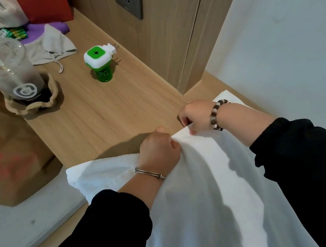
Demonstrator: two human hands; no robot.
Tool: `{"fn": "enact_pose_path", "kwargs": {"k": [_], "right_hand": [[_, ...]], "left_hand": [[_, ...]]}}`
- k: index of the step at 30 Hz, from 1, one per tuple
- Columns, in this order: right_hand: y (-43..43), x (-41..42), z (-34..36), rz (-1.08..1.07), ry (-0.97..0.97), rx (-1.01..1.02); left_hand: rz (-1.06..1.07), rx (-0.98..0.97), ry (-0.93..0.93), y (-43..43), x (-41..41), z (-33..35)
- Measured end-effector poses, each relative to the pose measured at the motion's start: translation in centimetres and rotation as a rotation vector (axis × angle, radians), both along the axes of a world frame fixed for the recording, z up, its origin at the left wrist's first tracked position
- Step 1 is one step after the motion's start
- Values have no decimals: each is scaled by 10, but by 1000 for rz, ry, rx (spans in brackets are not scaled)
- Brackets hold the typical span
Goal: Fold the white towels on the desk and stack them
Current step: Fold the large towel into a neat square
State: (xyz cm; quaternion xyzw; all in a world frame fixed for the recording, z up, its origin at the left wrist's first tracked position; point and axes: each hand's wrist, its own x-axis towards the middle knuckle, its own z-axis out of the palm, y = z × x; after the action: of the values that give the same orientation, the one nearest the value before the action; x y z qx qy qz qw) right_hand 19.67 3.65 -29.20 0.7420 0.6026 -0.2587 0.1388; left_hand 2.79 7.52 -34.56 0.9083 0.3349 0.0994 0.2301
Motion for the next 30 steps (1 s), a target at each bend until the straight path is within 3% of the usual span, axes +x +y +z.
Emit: {"fn": "enact_pose_path", "kwargs": {"k": [5, 8, 13, 17, 23, 25, 28, 30], "right_hand": [[7, -7, 4, 12, 76, -127], [7, -18, 8, 12, 64, -104], [-21, -33, 19, -68, 16, 167], [-49, -36, 29, -24, -95, 402], [-70, -44, 51, 76, -35, 652], [-70, -46, 55, 51, -64, 639], [-69, -48, 56, -6, -131, 561], [-68, -51, 57, -8, -159, 536]], "left_hand": [[-26, 28, -11, 0, 0, 0], [-4, 27, -1, 1, -2, -1], [11, -154, -112, 4, -13, 15], [-127, -382, 16, 20, -34, 46], [-289, -196, 372, 56, -82, 71], [-346, -121, 442, 57, -102, 71], [-302, 51, 417, 49, -130, 69], [-163, 47, 299, 43, -144, 69]]}}
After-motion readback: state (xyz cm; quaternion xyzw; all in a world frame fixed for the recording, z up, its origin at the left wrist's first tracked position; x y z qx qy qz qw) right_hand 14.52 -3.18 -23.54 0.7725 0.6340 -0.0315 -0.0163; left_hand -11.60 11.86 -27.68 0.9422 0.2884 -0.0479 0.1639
